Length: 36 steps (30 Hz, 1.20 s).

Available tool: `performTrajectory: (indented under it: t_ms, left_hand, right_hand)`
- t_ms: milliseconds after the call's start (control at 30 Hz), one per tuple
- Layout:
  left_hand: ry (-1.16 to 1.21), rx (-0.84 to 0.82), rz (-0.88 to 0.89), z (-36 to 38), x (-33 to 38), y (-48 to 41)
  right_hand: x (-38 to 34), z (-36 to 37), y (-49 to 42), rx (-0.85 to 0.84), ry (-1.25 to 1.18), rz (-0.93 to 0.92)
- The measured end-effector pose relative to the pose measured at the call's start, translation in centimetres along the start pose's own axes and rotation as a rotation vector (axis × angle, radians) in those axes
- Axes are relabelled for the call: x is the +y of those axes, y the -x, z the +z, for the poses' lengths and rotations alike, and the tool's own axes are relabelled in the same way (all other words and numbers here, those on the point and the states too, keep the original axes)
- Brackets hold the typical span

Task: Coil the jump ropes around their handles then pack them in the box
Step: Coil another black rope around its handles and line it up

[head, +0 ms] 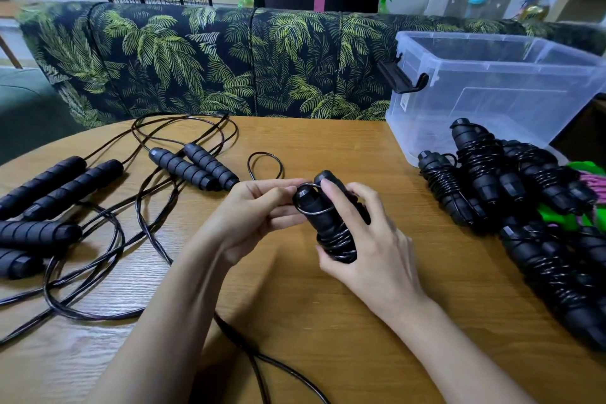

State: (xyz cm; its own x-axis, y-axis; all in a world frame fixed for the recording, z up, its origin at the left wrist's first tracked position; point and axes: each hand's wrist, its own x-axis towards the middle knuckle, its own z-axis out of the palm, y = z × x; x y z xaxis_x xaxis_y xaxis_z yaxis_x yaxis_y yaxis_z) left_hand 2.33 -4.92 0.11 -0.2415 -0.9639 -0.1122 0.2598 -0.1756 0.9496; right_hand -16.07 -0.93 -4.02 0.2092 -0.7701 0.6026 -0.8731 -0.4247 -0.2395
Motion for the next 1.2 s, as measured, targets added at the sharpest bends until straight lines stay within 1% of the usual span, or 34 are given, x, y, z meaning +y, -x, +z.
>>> performTrajectory:
  t_ms: [200, 333, 500, 600, 733, 833, 933, 1000, 1100, 1200]
  left_hand:
    - [-0.003, -0.012, -0.047, 0.1, 0.1, 0.0]
    - [0.055, -0.061, -0.108, 0.0, -0.2, -0.1]
    - [0.119, -0.124, -0.137, -0.2, -1.1, -0.5]
    - [0.133, -0.128, -0.151, -0.1, -1.5, -0.8]
    - [0.191, -0.124, -0.098, 0.2, -2.2, -1.0]
    - [0.198, -0.043, -0.03, 0.8, -2.9, -1.5]
    - [0.175, 0.078, 0.002, 0.9, -3.2, -1.8]
    - [0.19, 0.078, 0.002, 0.8, -3.2, -1.7]
    - [0.184, 0.041, -0.027, 0.8, -3.3, -1.6]
    - [0.028, 0.048, -0.012, 0.9, -3.8, -1.7]
  right_hand:
    - [0.1, 0.0, 0.2, 0.059, -0.072, -0.069]
    - [0.0, 0.2, 0.2, 0.073, -0.111, -0.086]
    - [0.3, 0.3, 0.2, 0.087, -0.168, -0.047]
    - [0.3, 0.4, 0.2, 0.111, -0.199, -0.034]
    - [0.5, 0.8, 0.3, 0.132, -0.189, 0.016]
    - [0.7, 1.2, -0.3, 0.078, -0.151, 0.123]
    - [0.4, 1.1, -0.6, -0.033, -0.002, 0.152]
    - [0.2, 0.6, -0.5, -0.096, 0.04, 0.165]
    - [0.4, 0.1, -0.2, -0.195, -0.05, 0.263]
    - [1.0, -0.5, -0.3, -0.238, -0.157, 0.365]
